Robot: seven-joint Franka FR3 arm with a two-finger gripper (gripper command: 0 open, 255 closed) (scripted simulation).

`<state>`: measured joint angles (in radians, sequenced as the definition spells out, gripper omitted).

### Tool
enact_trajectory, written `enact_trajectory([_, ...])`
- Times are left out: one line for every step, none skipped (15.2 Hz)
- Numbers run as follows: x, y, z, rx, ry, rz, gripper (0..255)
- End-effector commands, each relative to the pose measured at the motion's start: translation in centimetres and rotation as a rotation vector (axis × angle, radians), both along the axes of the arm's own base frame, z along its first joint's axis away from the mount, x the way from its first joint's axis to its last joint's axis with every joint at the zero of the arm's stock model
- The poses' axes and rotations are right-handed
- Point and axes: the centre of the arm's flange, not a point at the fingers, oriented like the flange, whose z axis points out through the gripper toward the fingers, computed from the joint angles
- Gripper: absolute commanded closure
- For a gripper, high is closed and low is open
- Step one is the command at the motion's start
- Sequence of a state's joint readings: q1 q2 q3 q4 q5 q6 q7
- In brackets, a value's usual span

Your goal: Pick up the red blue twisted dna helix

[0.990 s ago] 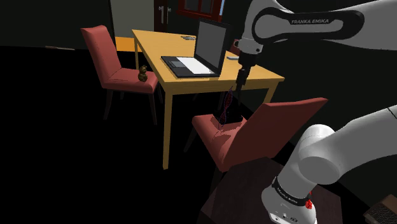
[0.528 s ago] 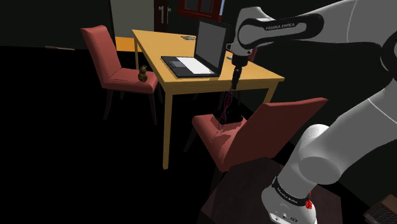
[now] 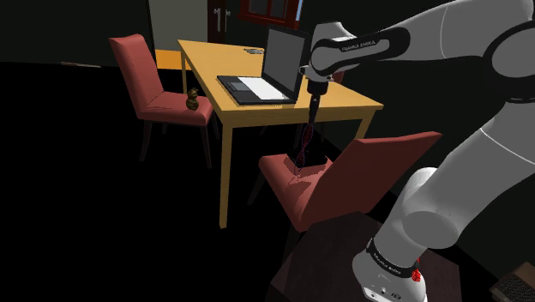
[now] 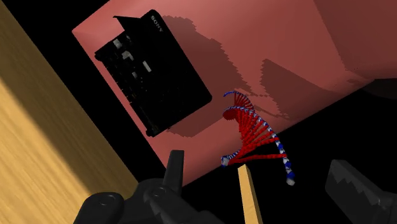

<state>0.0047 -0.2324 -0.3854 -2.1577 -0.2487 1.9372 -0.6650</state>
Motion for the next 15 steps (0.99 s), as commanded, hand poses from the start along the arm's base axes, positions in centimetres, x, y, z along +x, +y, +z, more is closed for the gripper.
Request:
enact_trajectory([0.18, -0.04, -1.02, 0.0, 0.0, 0.001, 0])
enact_trajectory([0.18, -0.04, -1.55, 0.0, 0.0, 0.001, 0])
enact_trajectory([0.18, -0.04, -1.86, 0.0, 0.0, 0.001, 0])
enact_trajectory([0.18, -0.04, -1.86, 0.0, 0.0, 0.0, 0])
enact_trajectory([0.16, 0.0, -1.82, 0.0, 0.0, 0.001, 255])
enact_trajectory([0.18, -0.01, -1.78, 0.0, 0.0, 0.001, 255])
enact_trajectory([0.18, -0.01, -1.78, 0.0, 0.0, 0.001, 255])
enact_trajectory([0.19, 0.0, -1.78, 0.0, 0.0, 0.001, 255])
enact_trajectory([0.19, 0.01, -1.77, 0.0, 0.0, 0.001, 255])
enact_trajectory([0.2, 0.04, -1.79, 0.0, 0.0, 0.0, 255])
enact_trajectory([0.19, 0.02, -1.79, 0.0, 0.0, 0.0, 255])
enact_trajectory([0.17, 0.01, -1.79, 0.0, 0.0, 0.0, 255])
enact_trajectory([0.19, 0.02, -1.77, 0.0, 0.0, 0.0, 255])
enact_trajectory([0.18, -0.04, -1.86, 0.0, 0.0, 0.001, 255])
enact_trajectory([0.18, -0.04, -1.33, 0.0, 0.0, 0.0, 255])
